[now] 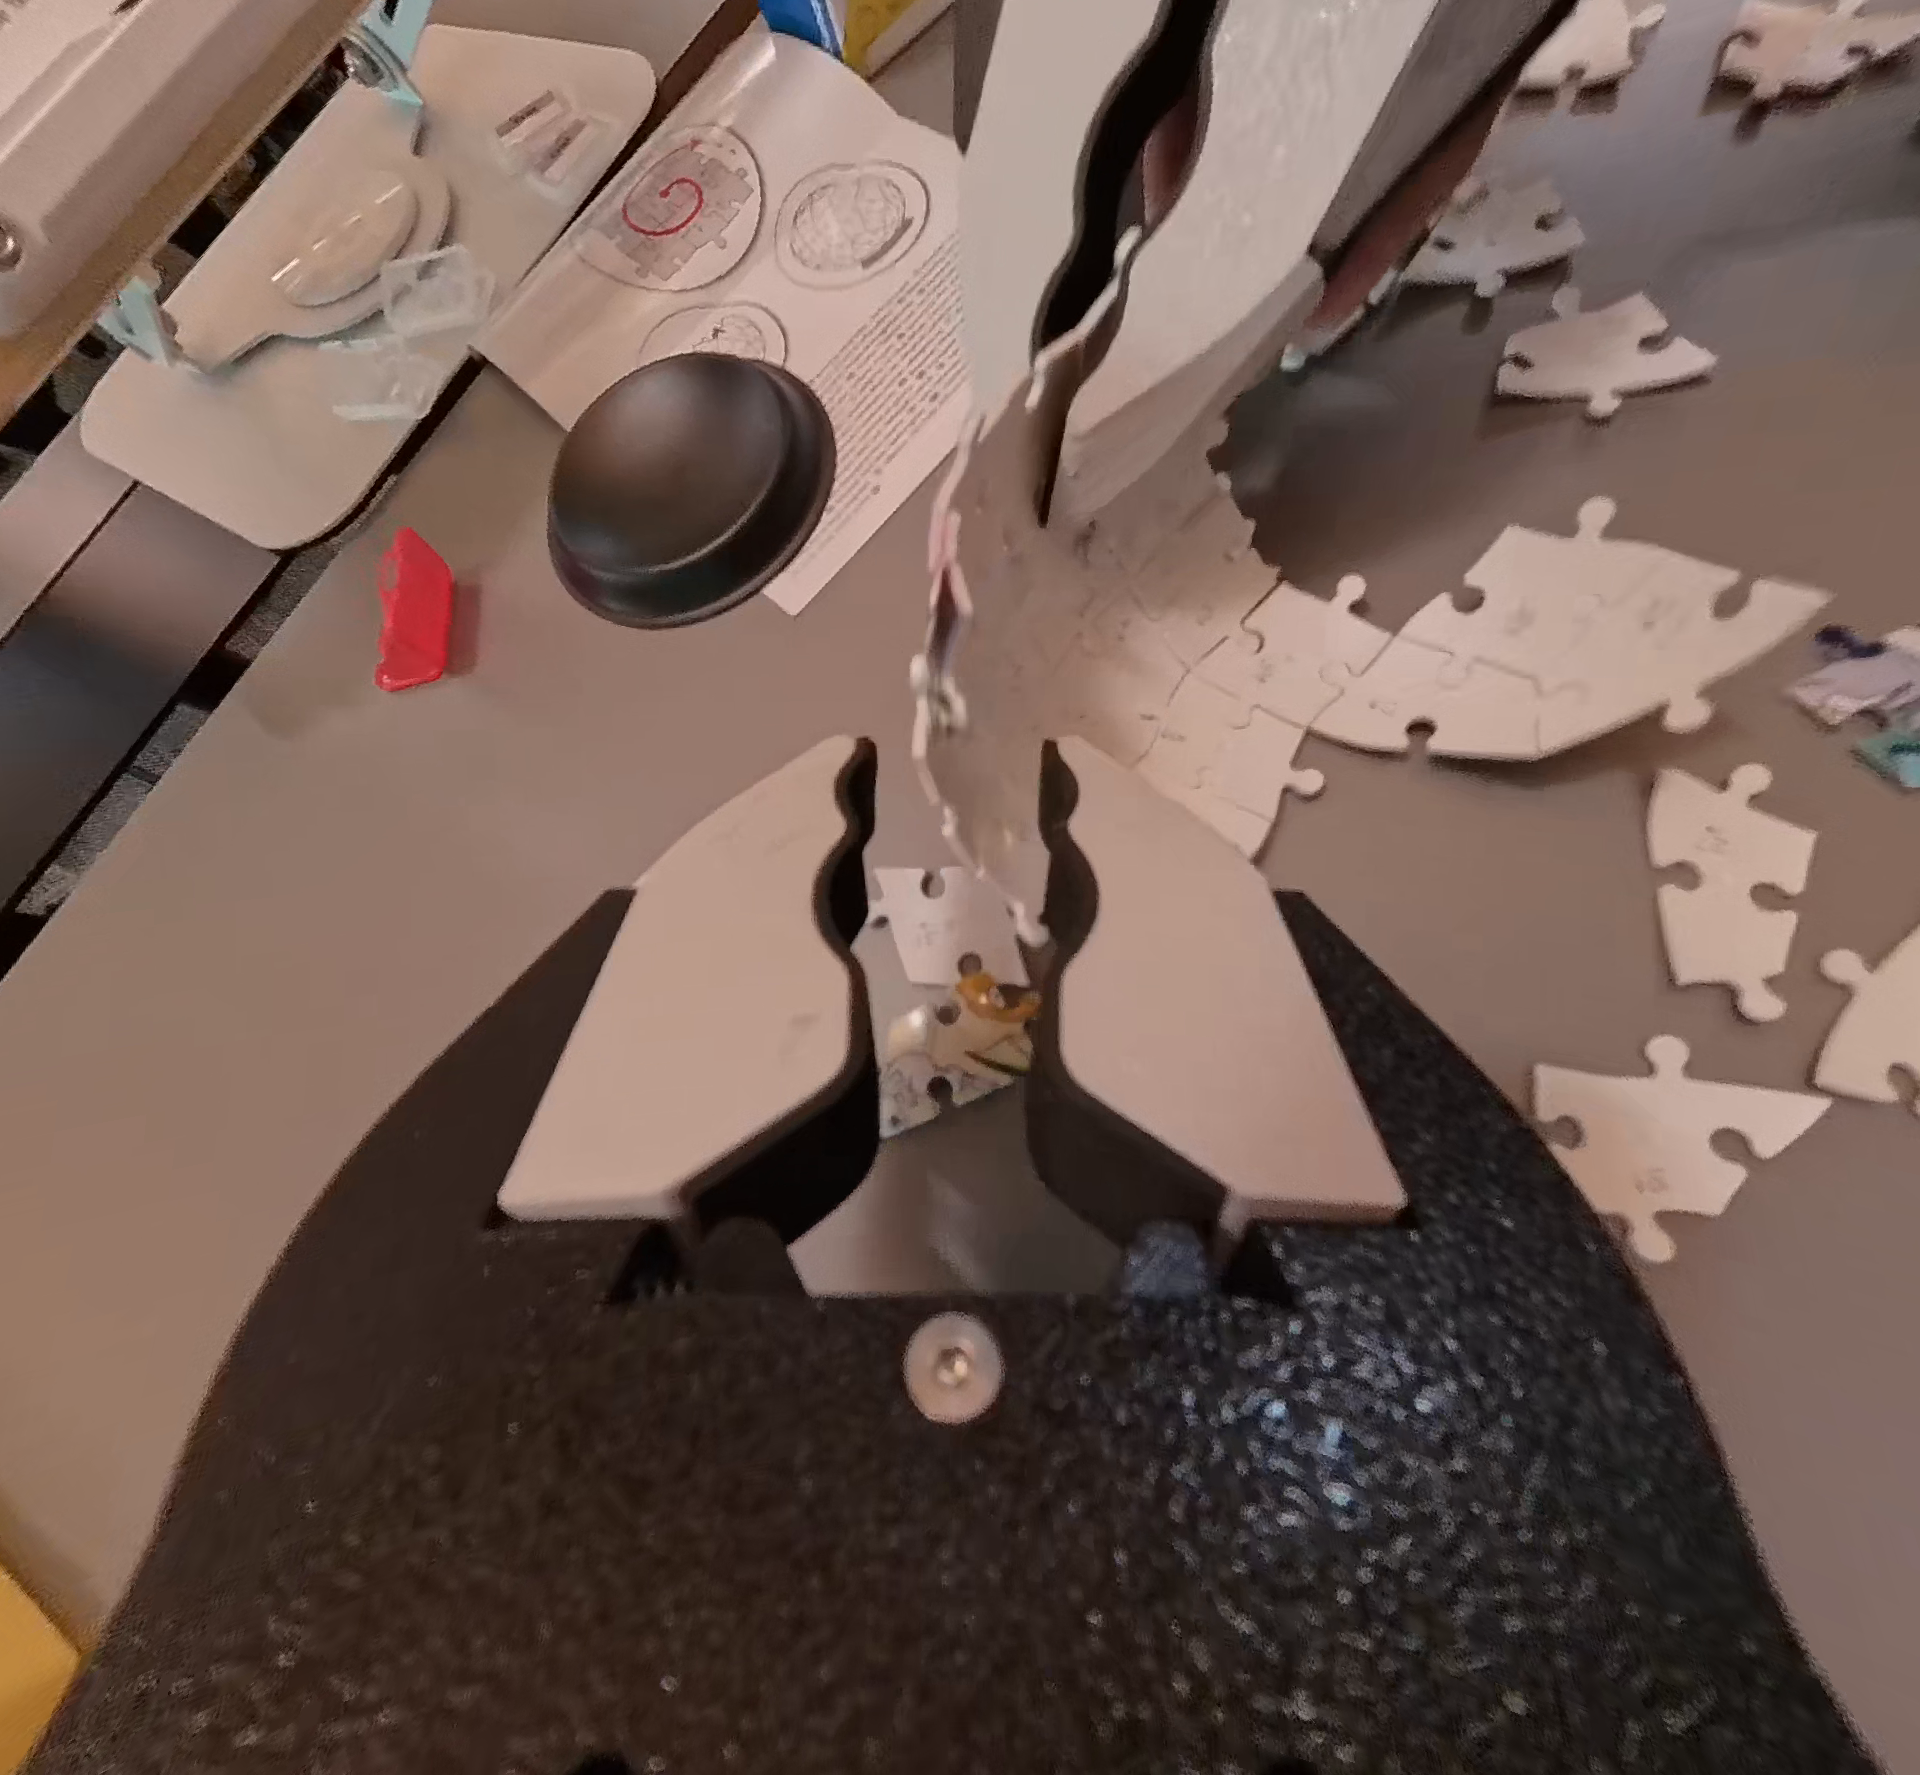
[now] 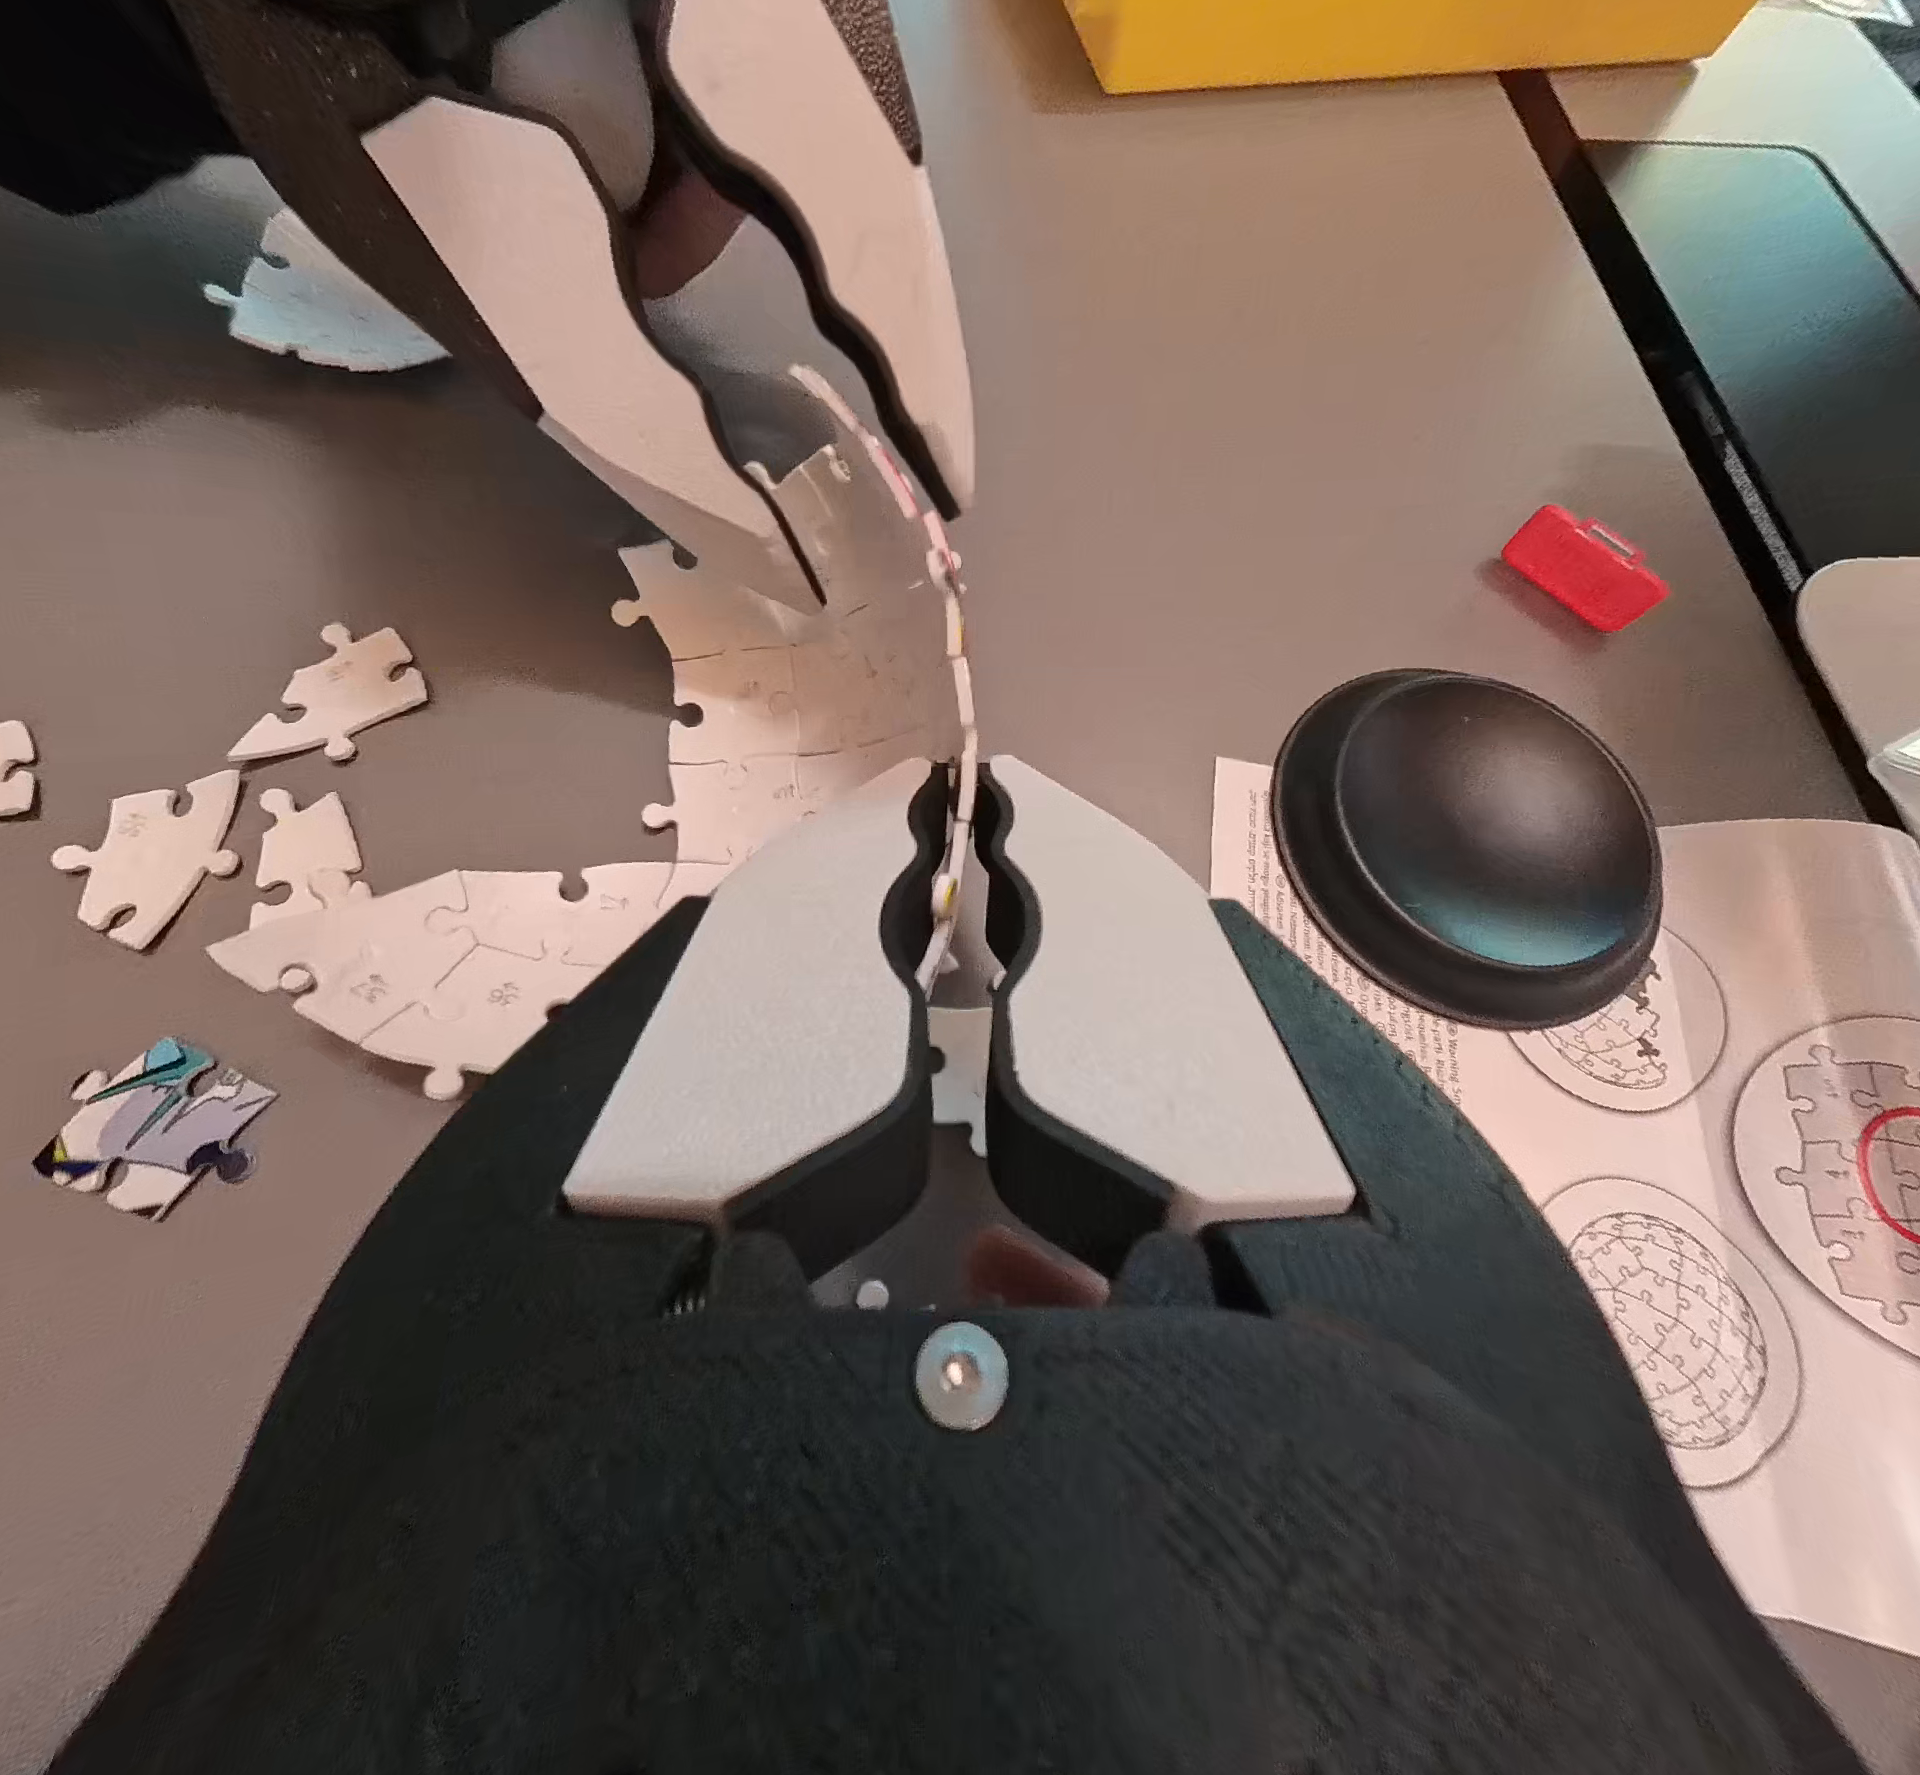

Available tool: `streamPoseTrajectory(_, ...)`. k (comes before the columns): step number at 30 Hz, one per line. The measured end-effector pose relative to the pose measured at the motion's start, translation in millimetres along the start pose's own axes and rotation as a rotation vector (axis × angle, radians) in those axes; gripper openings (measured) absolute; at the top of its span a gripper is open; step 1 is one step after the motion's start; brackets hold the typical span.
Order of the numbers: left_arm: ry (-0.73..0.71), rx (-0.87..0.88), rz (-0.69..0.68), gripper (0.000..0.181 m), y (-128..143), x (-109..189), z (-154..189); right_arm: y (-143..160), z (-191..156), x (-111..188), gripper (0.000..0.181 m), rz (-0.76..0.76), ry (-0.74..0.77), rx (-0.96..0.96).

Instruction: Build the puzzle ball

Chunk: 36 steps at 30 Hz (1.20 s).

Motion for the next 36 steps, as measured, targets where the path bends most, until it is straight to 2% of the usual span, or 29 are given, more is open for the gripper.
streamPoseTrajectory(6, 0.033, 0.006, 0.001, 0.035, -14.1, -8.2, 2.7, -3.5, -3.3, 0.0, 0.005, 0.000, 0.053, 0.062)
streamPoseTrajectory(9, 0.065, -0.010, -0.025, 0.031, -18.0, -14.3, 4.7, -5.6, -6.3, -0.2, 0.005, 0.024, 0.039, 0.060)
streamPoseTrajectory(11, 0.051, -0.040, -0.039, 0.022, -18.9, -18.2, 3.3, -5.2, -10.6, -1.5, 0.006, 0.033, 0.011, 0.065)
streamPoseTrajectory(13, 0.043, -0.058, -0.064, 0.011, -16.2, -21.0, 3.1, -2.0, -11.4, -2.0, 0.017, 0.013, 0.020, 0.068)
streamPoseTrajectory(16, 0.049, -0.055, -0.063, 0.011, -14.3, -21.3, 5.0, 4.3, -14.4, 2.6, 0.030, -0.007, 0.013, 0.046)
streamPoseTrajectory(18, 0.049, -0.049, -0.058, 0.010, -14.4, -20.0, 5.5, 8.9, -13.7, 9.4, 0.033, -0.011, 0.027, 0.007)
streamPoseTrajectory(24, 0.049, -0.064, -0.060, 0.009, -17.6, -17.8, 8.4, 10.0, -11.9, 20.8, 0.023, 0.063, 0.017, -0.128)
streamPoseTrajectory(26, 0.048, -0.064, -0.060, 0.009, -18.4, -18.4, 8.9, 11.1, -11.7, 17.8, 0.023, 0.053, 0.011, -0.132)
streamPoseTrajectory(33, 0.073, 0.000, -0.039, 0.008, -16.4, -18.8, 6.7, 7.2, -11.3, 10.7, 0.004, 0.039, 0.013, -0.089)
streamPoseTrajectory(36, 0.098, 0.039, -0.024, 0.006, -16.8, -17.0, 5.7, 5.5, -11.0, 10.7, 0.012, 0.049, 0.024, -0.098)
Point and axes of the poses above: each gripper's, where its closed fingertips meet, x back along the fingers, y out of its underside, z = x × y across the jaws, the point moved 4 cm from there along x, back along the fingers, and after that the axes turned 9 degrees about x, right-handed, at the moved point
